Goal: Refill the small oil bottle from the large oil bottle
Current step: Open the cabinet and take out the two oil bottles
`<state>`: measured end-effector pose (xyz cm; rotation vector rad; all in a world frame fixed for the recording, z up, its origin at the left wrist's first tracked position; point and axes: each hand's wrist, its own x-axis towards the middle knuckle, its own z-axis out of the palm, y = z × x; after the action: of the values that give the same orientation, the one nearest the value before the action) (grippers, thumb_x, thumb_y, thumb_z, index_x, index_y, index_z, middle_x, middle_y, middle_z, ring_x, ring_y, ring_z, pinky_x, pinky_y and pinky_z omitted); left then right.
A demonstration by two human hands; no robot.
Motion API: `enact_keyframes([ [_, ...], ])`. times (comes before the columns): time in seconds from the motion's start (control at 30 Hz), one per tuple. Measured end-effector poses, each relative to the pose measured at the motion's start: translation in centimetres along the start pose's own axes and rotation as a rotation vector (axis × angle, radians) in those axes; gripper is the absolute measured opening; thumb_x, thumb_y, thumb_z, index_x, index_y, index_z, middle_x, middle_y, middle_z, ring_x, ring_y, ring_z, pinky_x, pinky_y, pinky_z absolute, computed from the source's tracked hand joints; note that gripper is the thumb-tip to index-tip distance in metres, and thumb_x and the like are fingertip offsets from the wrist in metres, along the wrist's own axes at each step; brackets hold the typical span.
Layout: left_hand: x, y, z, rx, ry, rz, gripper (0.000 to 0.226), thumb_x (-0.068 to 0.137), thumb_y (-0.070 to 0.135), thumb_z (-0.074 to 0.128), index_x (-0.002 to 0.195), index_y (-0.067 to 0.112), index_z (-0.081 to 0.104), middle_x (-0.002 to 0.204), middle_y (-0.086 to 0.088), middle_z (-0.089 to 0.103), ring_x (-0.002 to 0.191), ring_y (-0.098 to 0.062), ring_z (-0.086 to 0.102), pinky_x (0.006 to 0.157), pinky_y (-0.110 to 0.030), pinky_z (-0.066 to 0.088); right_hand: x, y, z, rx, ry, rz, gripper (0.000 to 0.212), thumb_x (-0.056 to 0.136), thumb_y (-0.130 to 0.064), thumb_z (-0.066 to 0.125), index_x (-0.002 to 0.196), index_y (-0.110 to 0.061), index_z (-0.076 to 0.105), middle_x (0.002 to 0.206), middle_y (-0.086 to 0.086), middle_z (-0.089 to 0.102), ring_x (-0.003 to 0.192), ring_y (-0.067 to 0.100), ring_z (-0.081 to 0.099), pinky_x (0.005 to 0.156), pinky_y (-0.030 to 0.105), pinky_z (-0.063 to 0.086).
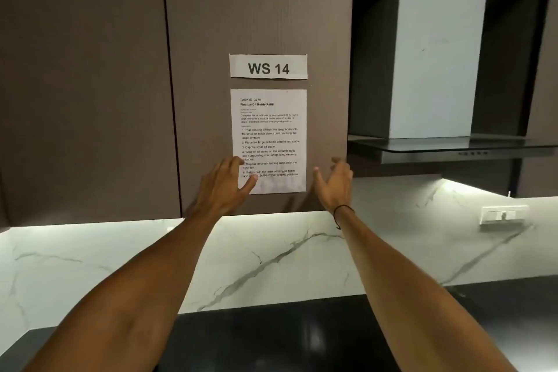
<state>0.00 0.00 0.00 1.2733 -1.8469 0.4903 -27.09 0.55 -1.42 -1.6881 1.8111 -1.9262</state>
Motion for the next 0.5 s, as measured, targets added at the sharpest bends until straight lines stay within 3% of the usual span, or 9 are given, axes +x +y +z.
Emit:
enact_keyframes([
  [0.13,0.9,0.6,0.4,-0.014,-0.176,-0.078,0.039,0.1,0.062,0.058,0.109,0.025,0.067,0.111,0.001,0.076,0.094,-0.024,0.071,0.076,-0.032,0.048,2.7,1.1,-1.4,-0.048,-0.056,0.145,0.074,0.096,-0.046,0.066,0.151,-0.005,0.037,0.152,0.018,0.042,0.14,0.036,0.039,0.108,0.048,0.043],
  [0.23,2.1,1.2,1.3,-0.234,-0.401,-0.165,0.033,0.096,0.056,0.069,0.088,0.024,0.071,0.101,0.002,0.08,0.087,-0.02,0.075,0.08,-0.036,0.059,4.6,2.0,-1.8,-0.034,-0.108,0.218,0.082,0.098,-0.047,0.065,0.156,-0.002,0.028,0.159,0.021,0.032,0.147,0.04,0.031,0.115,0.052,0.036],
  [0.33,2.2,3.0,2.3,-0.501,-0.553,-0.264,0.028,0.098,0.045,0.074,0.095,0.016,0.073,0.078,-0.007,0.08,0.067,-0.023,0.077,0.066,-0.037,0.064,6.5,3.2,-2.0,0.062,-0.157,0.291,0.085,0.1,-0.048,0.062,0.159,-0.001,0.022,0.164,0.021,0.028,0.151,0.041,0.028,0.119,0.053,0.032],
  [0.4,2.0,4.3,3.0,-0.586,-0.532,-0.312,0.03,0.1,0.042,0.072,0.101,0.013,0.072,0.078,-0.013,0.078,0.062,-0.023,0.072,0.055,-0.03,0.056,7.3,3.9,-1.8,0.156,-0.2,0.318,0.081,0.1,-0.048,0.061,0.157,-0.002,0.026,0.161,0.02,0.035,0.147,0.04,0.036,0.117,0.053,0.035],
  [0.5,1.7,6.1,4.3,-0.642,-0.476,-0.389,0.033,0.1,0.045,0.071,0.104,0.012,0.072,0.084,-0.017,0.079,0.062,-0.02,0.069,0.055,-0.026,0.054,8.0,4.7,-1.6,0.227,-0.24,0.337,0.075,0.101,-0.046,0.06,0.155,-0.004,0.029,0.157,0.018,0.041,0.143,0.039,0.042,0.116,0.051,0.039],
])
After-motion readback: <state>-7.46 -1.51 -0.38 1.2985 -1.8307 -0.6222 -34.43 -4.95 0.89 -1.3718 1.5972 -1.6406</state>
